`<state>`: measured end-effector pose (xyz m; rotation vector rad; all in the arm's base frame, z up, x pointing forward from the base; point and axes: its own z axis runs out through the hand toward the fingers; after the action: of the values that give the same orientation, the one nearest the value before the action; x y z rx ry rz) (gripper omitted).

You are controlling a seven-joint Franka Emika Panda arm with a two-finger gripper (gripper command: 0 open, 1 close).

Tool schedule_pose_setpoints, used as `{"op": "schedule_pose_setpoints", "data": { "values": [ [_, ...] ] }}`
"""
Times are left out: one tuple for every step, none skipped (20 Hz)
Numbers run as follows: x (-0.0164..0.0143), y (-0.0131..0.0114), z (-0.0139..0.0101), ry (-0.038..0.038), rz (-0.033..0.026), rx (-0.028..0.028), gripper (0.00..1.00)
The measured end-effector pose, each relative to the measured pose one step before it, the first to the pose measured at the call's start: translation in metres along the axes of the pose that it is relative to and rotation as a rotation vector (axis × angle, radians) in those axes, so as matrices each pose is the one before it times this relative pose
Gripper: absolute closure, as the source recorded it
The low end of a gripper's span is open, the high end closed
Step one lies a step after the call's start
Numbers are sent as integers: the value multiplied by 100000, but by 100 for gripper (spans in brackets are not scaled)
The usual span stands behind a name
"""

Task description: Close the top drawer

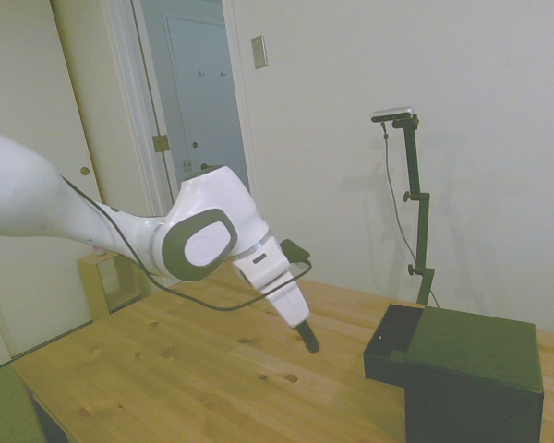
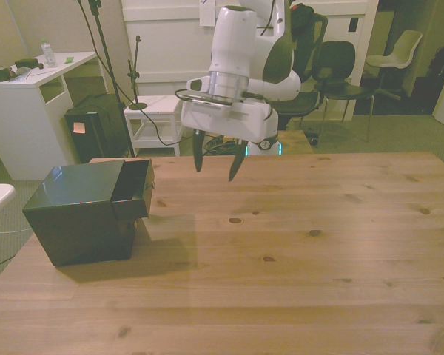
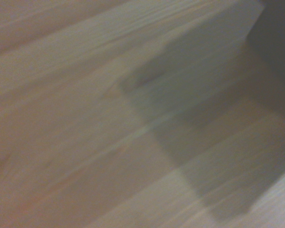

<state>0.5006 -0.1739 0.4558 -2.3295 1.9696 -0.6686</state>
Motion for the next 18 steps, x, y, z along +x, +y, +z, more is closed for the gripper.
{"op": "schedule_pose_setpoints", "data": {
  "values": [
    [1024, -413, 405, 2901, 3771, 154, 0],
    [924, -448, 404, 2920, 3637, 75, 0],
    [827, -453, 463, 2969, 3521, -110, 0],
    [627, -418, 480, 2566, 2882, -365, 0],
    [344, -399, 494, 1965, 2307, -381, 100],
    [51, -337, 527, 1198, 1500, -438, 100],
    [-206, -340, 433, 565, 1242, -290, 100],
    [-401, -326, 350, 111, 1248, -188, 100],
    [-392, -290, 208, 543, 1745, 13, 100],
    [-306, -277, 74, 835, 1803, 233, 100],
    [-248, -168, 25, 967, 1358, 230, 100],
    [-126, -151, -45, 914, 1250, 273, 100],
    [-62, -109, -71, 660, 1399, 196, 100],
    [-52, -36, -39, 480, 1038, 38, 100],
    [-89, 29, 25, 527, 829, -102, 100],
    [-142, 64, 52, 395, 832, -312, 100],
    [-121, 36, 32, 94, 330, -241, 100],
    [-160, 39, 18, -64, -52, -190, 100]
  ]
}}
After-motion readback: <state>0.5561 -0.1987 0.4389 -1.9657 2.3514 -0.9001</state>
